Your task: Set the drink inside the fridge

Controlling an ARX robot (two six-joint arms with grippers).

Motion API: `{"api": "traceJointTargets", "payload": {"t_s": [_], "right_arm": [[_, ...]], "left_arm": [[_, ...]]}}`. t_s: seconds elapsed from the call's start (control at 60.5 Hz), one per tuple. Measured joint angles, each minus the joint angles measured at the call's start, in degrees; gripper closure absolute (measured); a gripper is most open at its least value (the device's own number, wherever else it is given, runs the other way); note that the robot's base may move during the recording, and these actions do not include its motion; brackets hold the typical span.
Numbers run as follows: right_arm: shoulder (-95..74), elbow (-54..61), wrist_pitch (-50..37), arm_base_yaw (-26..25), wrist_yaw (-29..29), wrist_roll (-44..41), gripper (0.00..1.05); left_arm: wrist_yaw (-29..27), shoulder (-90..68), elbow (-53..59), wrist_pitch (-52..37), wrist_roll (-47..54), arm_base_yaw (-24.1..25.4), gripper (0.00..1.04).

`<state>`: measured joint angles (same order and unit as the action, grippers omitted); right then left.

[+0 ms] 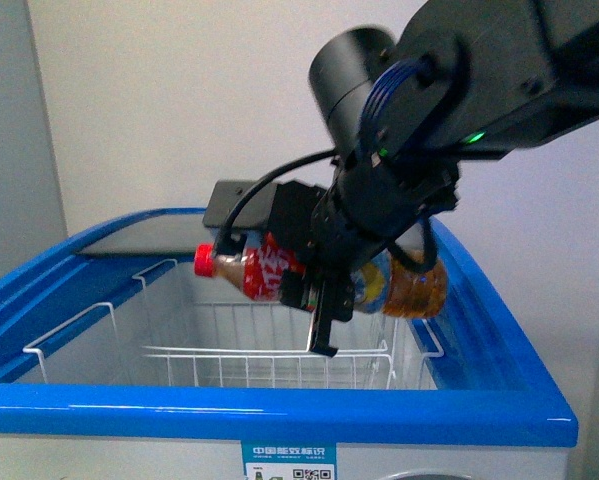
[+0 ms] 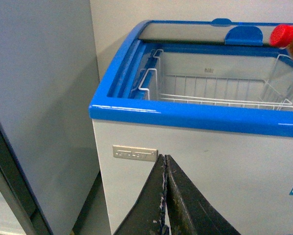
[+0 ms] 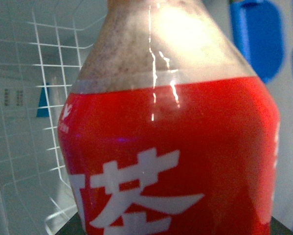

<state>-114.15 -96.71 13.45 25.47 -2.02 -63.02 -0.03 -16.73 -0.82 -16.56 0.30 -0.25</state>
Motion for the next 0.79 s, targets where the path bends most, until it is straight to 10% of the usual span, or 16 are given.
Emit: {"api": "traceJointTargets", "payload": {"t_s": [0.794], "right_arm": [[-30.4,-29.66,2.56,1.55,-5.92,3.69,0.67]], "left_arm": [[0.02,16.17,-0.02,16.37,-0.09,0.04,1.02]]}}
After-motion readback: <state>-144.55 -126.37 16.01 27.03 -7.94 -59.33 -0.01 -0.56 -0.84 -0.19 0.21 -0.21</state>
